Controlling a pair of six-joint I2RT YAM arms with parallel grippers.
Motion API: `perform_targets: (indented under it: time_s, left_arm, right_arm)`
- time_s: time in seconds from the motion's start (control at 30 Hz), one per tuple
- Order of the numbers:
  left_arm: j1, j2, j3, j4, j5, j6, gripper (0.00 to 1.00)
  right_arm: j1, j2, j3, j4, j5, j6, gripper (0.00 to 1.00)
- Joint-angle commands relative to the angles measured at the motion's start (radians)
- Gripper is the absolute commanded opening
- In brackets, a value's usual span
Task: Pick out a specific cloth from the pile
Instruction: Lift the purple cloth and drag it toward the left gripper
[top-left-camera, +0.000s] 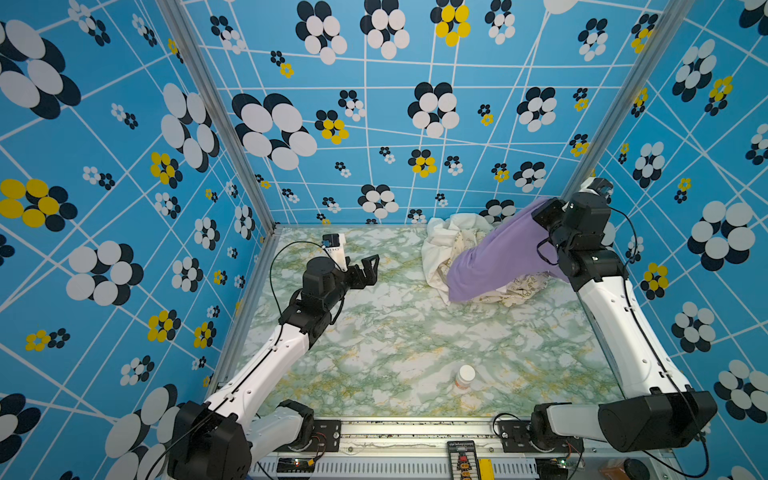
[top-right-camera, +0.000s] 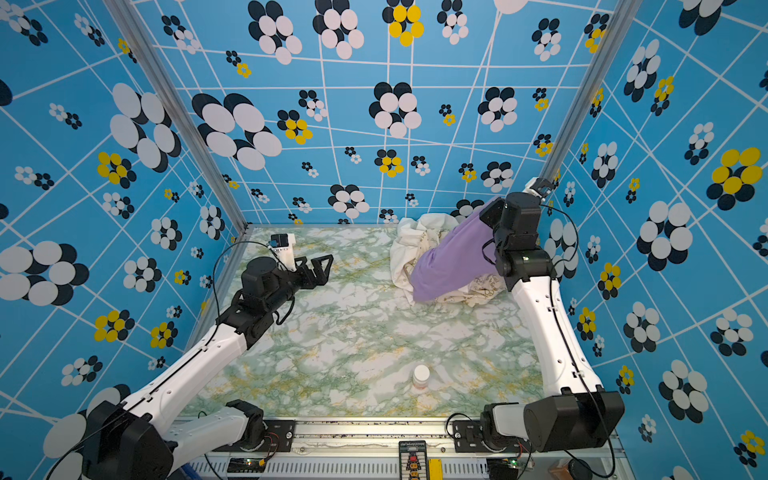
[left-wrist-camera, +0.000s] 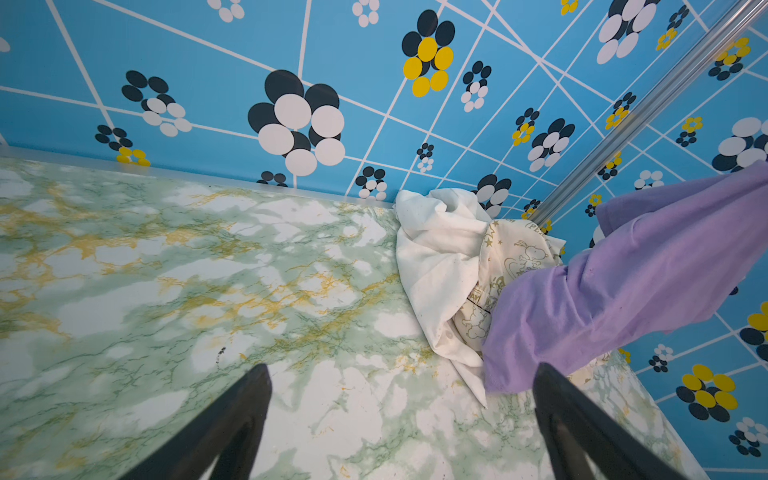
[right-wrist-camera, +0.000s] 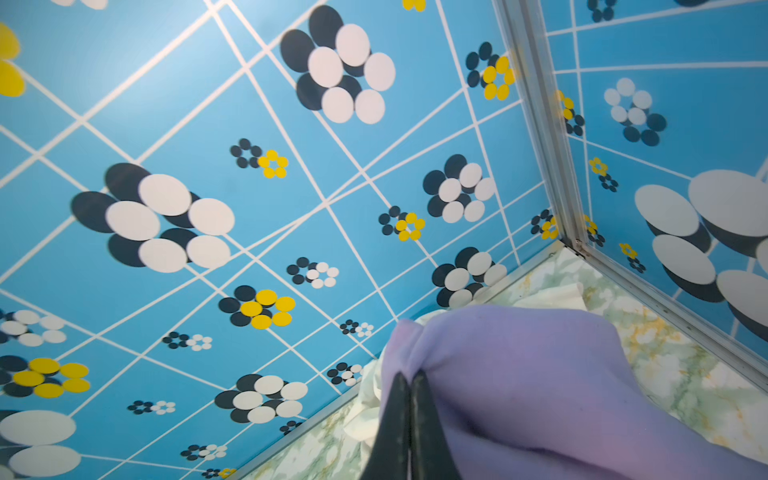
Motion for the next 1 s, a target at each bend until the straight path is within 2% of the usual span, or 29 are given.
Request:
perform_targets:
  time_s: [0.0, 0.13, 0.37, 0.6, 0.63, 0.7, 0.77, 0.9, 0.97]
  left_arm:
    - [0.008, -0.024, -0.012, 0.01, 0.019, 0.011, 0.99]
    - [0.009, -0.023, -0.005, 0.014, 0.03, 0.01, 0.99]
    - [0.009, -0.02, 0.007, 0.035, 0.05, 0.003, 0.99]
    - [0.009, -0.026, 0.002, 0.051, 0.019, 0.002, 0.99]
    - [0.009, -0.026, 0.0, 0.051, 0.016, 0.0, 0.99]
    - [0.01, -0.027, 0.001, 0.041, 0.008, -0.006, 0.99]
    - [0.009, -0.023, 0.01, 0.016, 0.0, -0.016, 0.99]
    - [0.009, 0.01, 0.054, -0.08, -0.008, -0.034, 1.0]
    - [0.009, 0.043, 0.095, -0.151, -0.012, -0.054, 1.0]
  right_arm:
    - [0.058, 0.019, 0.084, 0.098, -0.037, -0.09, 0.0]
    - [0.141, 0.074, 0.171, 0.082, -0.123, -0.166, 0.0]
    - [0.36, 0.222, 0.308, -0.065, -0.174, -0.347, 0.0]
    - [0.516, 0.404, 0.443, -0.33, -0.273, -0.508, 0.02]
    - [0.521, 0.422, 0.457, -0.364, -0.296, -0.515, 0.1]
    - [0.525, 0.457, 0.486, -0.435, -0.328, -0.522, 0.37]
    - [0.525, 0.47, 0.499, -0.473, -0.326, -0.532, 0.52]
    - [0.525, 0.45, 0.47, -0.471, -0.267, -0.567, 0.7]
    - [0.524, 0.431, 0.441, -0.452, -0.225, -0.587, 0.74]
